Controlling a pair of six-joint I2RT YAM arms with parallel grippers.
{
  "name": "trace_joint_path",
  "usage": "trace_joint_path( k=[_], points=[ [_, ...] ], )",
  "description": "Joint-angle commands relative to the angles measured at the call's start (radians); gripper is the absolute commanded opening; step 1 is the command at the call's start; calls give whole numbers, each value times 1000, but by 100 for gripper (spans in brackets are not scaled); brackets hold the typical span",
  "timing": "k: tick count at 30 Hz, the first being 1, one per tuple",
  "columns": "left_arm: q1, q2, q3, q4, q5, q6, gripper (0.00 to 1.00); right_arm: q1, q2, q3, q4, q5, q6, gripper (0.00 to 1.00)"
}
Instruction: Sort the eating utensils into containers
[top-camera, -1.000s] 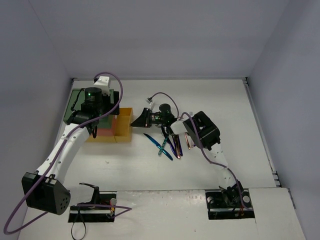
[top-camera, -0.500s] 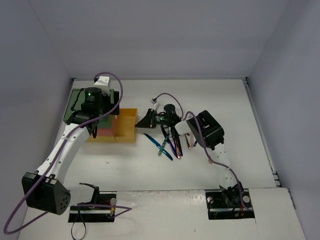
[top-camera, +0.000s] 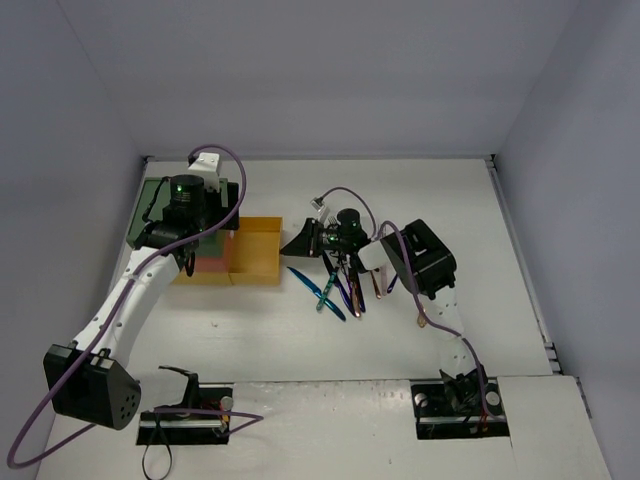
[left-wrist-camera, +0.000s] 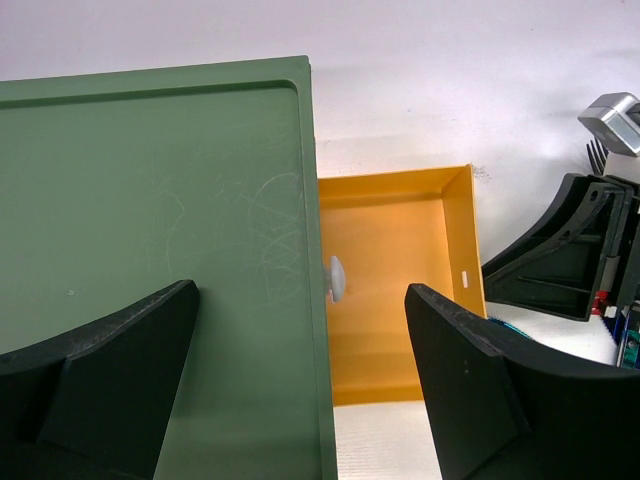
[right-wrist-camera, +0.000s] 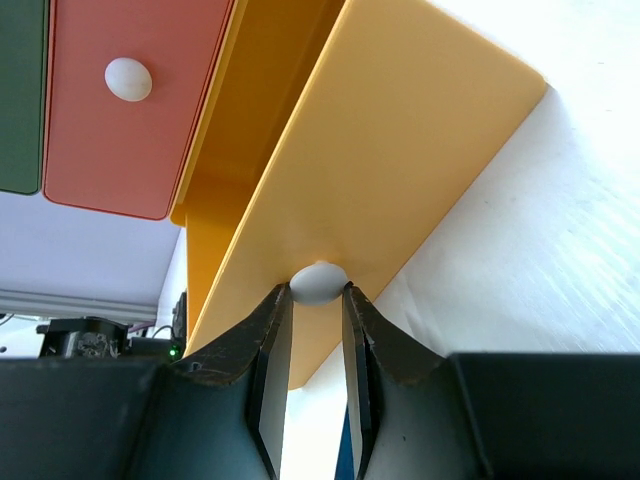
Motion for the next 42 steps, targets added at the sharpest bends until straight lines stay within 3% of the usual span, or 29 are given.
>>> trace_joint_path(
  k=[1, 17, 22, 27, 32, 37, 42],
  points=[
    [-1, 27, -2, -82, 19, -20, 81, -20, -102, -4, 68, -3, -31, 0],
    [0, 29, -1, -82, 20, -19, 81, -34, -142, -58, 59, -6, -53, 0],
    [0, 22, -3, -79, 23, -20, 81, -34, -189, -80, 15, 10, -102, 12],
    [0, -17, 0, -63, 31, -16, 81, -31, -361, -84, -344, 127, -346, 30],
    [-4, -101, 37, -85, 12, -7, 82, -20, -559, -72, -763, 430, -595, 39],
    [-16, -196, 114, -171, -15, -13, 82, -15, -759, -124, -957, 733, -649, 45],
    [-20, -320, 113, -253, -15, -51, 82, 43, -899, -169, -1132, 875, -726, 48]
  ],
)
